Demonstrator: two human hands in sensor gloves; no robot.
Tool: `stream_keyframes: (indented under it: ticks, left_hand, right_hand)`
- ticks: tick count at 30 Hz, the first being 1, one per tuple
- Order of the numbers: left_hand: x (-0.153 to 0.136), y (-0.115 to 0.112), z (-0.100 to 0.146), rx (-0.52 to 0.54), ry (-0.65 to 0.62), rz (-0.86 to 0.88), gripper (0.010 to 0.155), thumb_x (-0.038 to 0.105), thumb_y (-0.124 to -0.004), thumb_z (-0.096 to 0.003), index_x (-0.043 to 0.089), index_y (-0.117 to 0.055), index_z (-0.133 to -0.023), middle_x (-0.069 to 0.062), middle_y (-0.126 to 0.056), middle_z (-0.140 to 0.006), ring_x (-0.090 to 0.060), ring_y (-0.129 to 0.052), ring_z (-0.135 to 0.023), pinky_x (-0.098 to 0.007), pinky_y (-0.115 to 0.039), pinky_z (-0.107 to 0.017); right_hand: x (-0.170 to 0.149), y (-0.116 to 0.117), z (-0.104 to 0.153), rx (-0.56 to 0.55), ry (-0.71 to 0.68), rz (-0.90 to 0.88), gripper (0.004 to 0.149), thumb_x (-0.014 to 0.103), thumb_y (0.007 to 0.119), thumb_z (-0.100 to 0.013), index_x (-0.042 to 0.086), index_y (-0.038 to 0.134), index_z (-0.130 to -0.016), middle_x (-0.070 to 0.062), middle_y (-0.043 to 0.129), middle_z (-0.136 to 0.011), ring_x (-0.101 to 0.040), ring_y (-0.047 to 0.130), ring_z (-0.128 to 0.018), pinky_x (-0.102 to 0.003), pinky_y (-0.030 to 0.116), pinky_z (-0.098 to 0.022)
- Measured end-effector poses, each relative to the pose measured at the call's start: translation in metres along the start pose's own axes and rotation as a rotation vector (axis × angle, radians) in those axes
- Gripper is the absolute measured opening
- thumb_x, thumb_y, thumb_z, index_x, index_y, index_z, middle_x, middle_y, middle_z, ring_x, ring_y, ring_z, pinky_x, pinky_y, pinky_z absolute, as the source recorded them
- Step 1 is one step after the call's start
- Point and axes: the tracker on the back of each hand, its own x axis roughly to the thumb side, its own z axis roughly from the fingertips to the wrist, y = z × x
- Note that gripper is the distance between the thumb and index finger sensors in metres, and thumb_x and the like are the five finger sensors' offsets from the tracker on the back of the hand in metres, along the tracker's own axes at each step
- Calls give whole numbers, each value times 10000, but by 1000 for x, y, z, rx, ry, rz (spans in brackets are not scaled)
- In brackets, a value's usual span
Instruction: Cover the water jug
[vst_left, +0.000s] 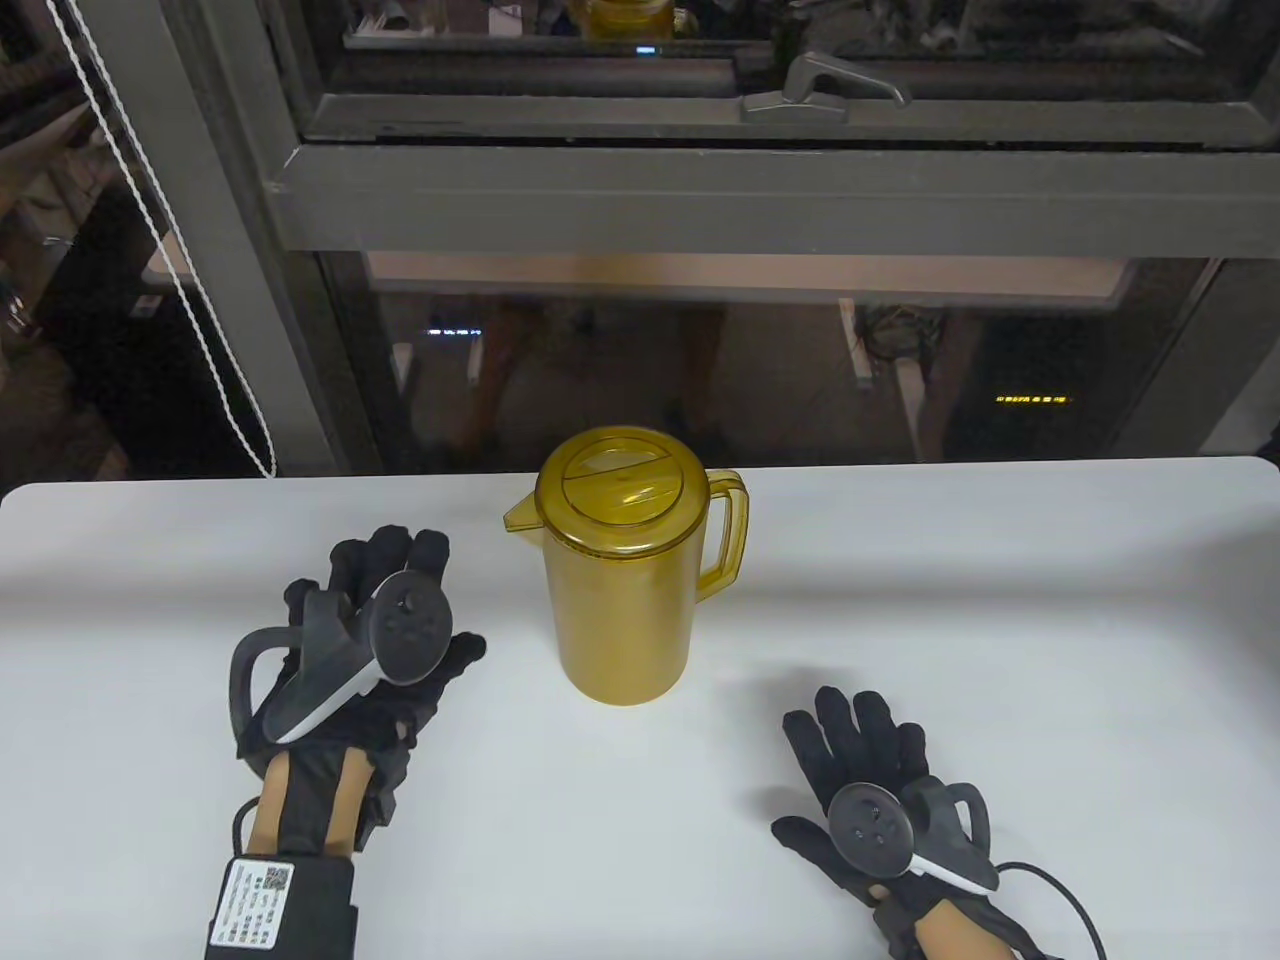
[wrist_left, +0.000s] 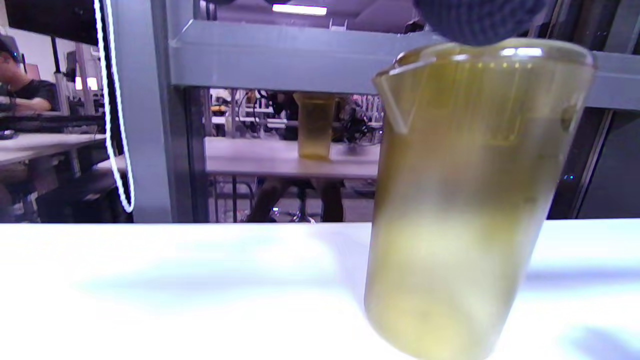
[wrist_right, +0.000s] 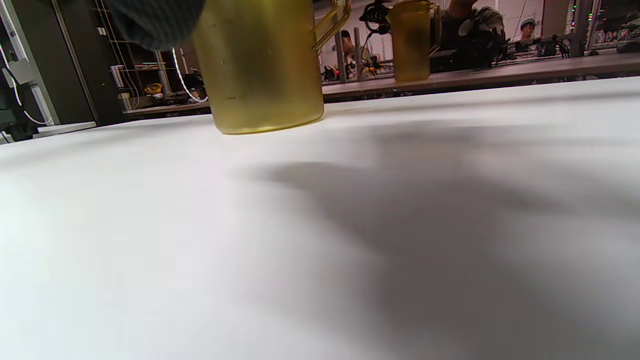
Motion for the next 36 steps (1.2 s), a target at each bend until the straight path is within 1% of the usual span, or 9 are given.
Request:
stream_keyframes:
  ticks: [3,6,11,15,19,22,26,31,36]
  left_hand:
    - [-10,-16,16,-21,-4,9,884,633,-603,-416,342,-74,-1062,-65,-94,-1210,-383,-159,-1125,-709,-267,-781]
    - [-16,-32,27,-53,1,12,908,649,-585,-418,344,11,-1030,-77,30,-1176,-394,-63,-1101,-712,-213,-772]
    - [-21,-63,37,-82,-3,74,915,659,-576,-418,338,36,-1019,-89,77,-1151,-405,-12,-1075,-716,-173,-754]
    - [-15,-90,41,-111,-26,84,917,667,-566,-419,335,44,-1017,-97,90,-1144,-411,2,-1066,-721,-161,-743]
    - [2,-116,41,-147,-67,126,920,671,-560,-422,331,61,-1010,-103,105,-1137,-414,13,-1060,-724,-152,-738]
    - [24,-133,39,-172,-119,121,931,680,-548,-424,329,89,-1005,-108,119,-1131,-418,22,-1055,-727,-147,-732]
    - [53,-150,33,-190,-169,152,930,681,-545,-425,327,91,-1005,-110,125,-1128,-418,28,-1053,-729,-139,-728]
    - [84,-160,25,-217,-214,160,931,683,-540,-427,325,96,-1004,-112,136,-1124,-421,39,-1049,-732,-131,-724]
    - [103,-171,18,-231,-250,149,932,686,-537,-427,324,100,-1003,-111,141,-1123,-420,44,-1048,-733,-126,-722]
  right_hand:
    - [2,1,0,3,-6,4,944,626,673,-474,282,-3,-1035,-142,23,-1157,-554,100,-1053,-765,212,-702]
    - [3,3,-1,9,-10,11,944,627,672,-474,281,-4,-1035,-142,24,-1157,-555,101,-1052,-766,210,-702]
    - [8,6,-3,22,-14,9,945,628,671,-474,280,-6,-1035,-142,21,-1157,-557,100,-1051,-766,211,-700]
    - [14,7,-4,25,-27,20,946,629,669,-474,280,-7,-1035,-143,22,-1157,-557,98,-1051,-766,211,-700]
    - [18,8,-3,25,-41,31,947,630,669,-474,279,-7,-1035,-143,20,-1157,-556,99,-1051,-767,210,-700]
    - [21,9,-3,32,-51,40,946,630,669,-473,281,-8,-1034,-143,21,-1157,-559,98,-1050,-767,210,-699]
    - [23,10,-3,35,-58,47,948,631,669,-473,280,-10,-1033,-144,21,-1157,-566,96,-1046,-767,211,-699]
    - [24,13,-1,46,-72,71,947,632,669,-473,280,-9,-1033,-142,23,-1158,-569,98,-1044,-768,210,-697]
    - [26,14,-1,49,-80,77,947,634,668,-472,281,-9,-1033,-141,24,-1158,-570,98,-1044,-770,210,-696]
